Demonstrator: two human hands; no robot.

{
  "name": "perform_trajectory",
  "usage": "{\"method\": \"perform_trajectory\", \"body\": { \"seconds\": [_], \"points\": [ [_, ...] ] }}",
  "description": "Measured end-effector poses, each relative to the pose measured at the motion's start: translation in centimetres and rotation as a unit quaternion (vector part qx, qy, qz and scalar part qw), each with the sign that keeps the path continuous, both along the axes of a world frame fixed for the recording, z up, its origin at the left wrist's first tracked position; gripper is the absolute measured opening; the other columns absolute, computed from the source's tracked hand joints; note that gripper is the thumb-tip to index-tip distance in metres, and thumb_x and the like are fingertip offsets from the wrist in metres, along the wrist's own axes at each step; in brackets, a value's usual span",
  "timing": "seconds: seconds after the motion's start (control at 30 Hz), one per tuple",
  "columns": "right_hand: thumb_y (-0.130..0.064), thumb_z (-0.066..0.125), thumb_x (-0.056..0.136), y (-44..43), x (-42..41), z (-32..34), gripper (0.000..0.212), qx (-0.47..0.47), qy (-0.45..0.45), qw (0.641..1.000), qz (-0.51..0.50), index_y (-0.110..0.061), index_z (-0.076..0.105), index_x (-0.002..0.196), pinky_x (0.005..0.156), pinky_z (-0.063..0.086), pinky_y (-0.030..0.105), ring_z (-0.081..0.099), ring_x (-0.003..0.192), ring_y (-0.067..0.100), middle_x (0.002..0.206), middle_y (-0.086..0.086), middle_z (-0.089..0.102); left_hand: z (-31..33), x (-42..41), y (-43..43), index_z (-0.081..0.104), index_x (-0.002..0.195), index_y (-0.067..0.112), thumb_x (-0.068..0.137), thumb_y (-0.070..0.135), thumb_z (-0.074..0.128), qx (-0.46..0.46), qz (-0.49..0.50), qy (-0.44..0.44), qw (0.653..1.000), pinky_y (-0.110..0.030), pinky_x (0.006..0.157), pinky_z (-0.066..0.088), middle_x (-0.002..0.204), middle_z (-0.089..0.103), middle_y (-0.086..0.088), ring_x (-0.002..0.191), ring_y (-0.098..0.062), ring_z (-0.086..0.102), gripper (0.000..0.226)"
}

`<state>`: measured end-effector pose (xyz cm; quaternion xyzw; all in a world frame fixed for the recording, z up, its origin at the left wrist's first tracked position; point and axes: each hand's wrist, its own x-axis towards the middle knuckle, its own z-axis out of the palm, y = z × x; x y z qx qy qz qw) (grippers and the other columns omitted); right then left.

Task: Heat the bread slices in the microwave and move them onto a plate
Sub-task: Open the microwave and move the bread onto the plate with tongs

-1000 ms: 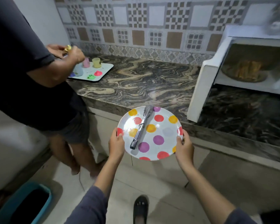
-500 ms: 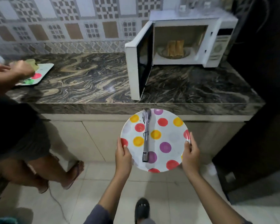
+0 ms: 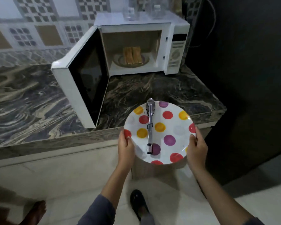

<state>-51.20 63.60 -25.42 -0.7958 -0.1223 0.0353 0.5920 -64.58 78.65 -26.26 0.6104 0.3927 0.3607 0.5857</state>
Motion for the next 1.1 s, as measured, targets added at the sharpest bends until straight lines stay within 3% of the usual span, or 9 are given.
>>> {"method": "perform_trajectory", "body": {
  "seconds": [0.1,0.23,0.37,0.5,0.63,0.83,1.0,1.1],
  "points": [
    [-0.019,0.037,0.1,4.2,4.1,0.4,0.041,-0.009,0.0,1.0,-0.007,-0.017,0.039,0.141,0.099,0.045,0.038,0.05,0.124,0.024,0.137,0.007,0.052,0.7,4.2,4.4,0.039,0.137,0.008,0.097,0.002,0.032,-0.007,0.0,-0.012,1.0,-0.021,0.095,0.042,0.13,0.052,-0.008,0.119,-0.019,0.05,0.04],
    [-0.017,0.037,0.1,9.9,8.6,1.0,0.041,-0.031,-0.019,0.999,0.007,-0.015,0.04,0.14,0.094,0.037,0.025,0.048,0.125,0.023,0.137,0.006,0.051,1.1,8.2,10.7,0.045,0.132,0.006,0.097,0.004,0.036,0.001,-0.015,-0.019,1.0,-0.013,0.084,0.048,0.12,0.058,-0.009,0.108,-0.02,0.055,0.036],
    [-0.015,0.038,0.099,15.7,12.3,0.5,0.041,-0.07,-0.032,0.997,0.008,-0.011,0.041,0.139,0.091,0.039,0.029,0.05,0.122,0.03,0.134,0.013,0.053,0.7,11.3,16.7,0.049,0.128,0.008,0.095,0.006,0.043,-0.008,-0.003,0.006,1.0,-0.038,0.094,0.049,0.121,0.061,-0.013,0.111,-0.025,0.058,0.033],
    [-0.014,0.038,0.098,19.6,15.6,-1.0,0.041,-0.107,-0.021,0.994,0.024,-0.008,0.041,0.139,0.094,0.042,0.035,0.05,0.121,0.031,0.133,0.016,0.053,0.4,13.9,20.4,0.046,0.13,0.009,0.096,0.009,0.043,-0.021,-0.02,0.038,0.999,-0.03,0.093,0.048,0.124,0.059,-0.008,0.113,-0.021,0.056,0.034],
    [-0.014,0.039,0.097,21.6,17.9,-1.9,0.039,-0.149,-0.021,0.987,0.056,-0.008,0.042,0.136,0.087,0.042,0.032,0.054,0.114,0.033,0.127,0.016,0.056,-0.3,15.5,22.1,0.045,0.13,0.006,0.095,0.01,0.043,-0.029,-0.005,0.079,0.996,-0.036,0.097,0.046,0.126,0.058,-0.012,0.115,-0.025,0.055,0.034],
    [-0.018,0.041,0.096,23.4,20.2,-1.2,0.029,-0.212,-0.01,0.974,0.085,-0.011,0.046,0.124,0.086,0.045,0.036,0.056,0.108,0.031,0.118,0.013,0.06,-0.6,16.3,22.7,0.052,0.124,0.009,0.095,0.015,0.047,0.02,0.022,0.15,0.988,-0.021,0.081,0.041,0.11,0.06,0.0,0.099,-0.016,0.057,0.03],
    [-0.018,0.043,0.095,23.7,22.0,-0.6,0.019,-0.284,-0.016,0.947,0.149,-0.012,0.045,0.114,0.073,0.044,0.033,0.059,0.098,0.032,0.112,0.014,0.06,-0.8,16.9,22.4,0.049,0.13,0.006,0.094,0.021,0.045,0.062,0.053,0.209,0.975,-0.026,0.093,0.038,0.126,0.05,-0.021,0.113,-0.033,0.053,0.039],
    [-0.022,0.044,0.095,23.7,23.1,-0.1,0.018,-0.327,-0.033,0.924,0.197,-0.013,0.042,0.11,0.065,0.041,0.03,0.058,0.087,0.028,0.106,0.013,0.061,-0.5,17.1,22.0,0.045,0.133,0.005,0.092,0.008,0.046,0.057,0.06,0.239,0.967,-0.032,0.102,0.037,0.129,0.043,-0.023,0.118,-0.035,0.049,0.041]
  ]
}}
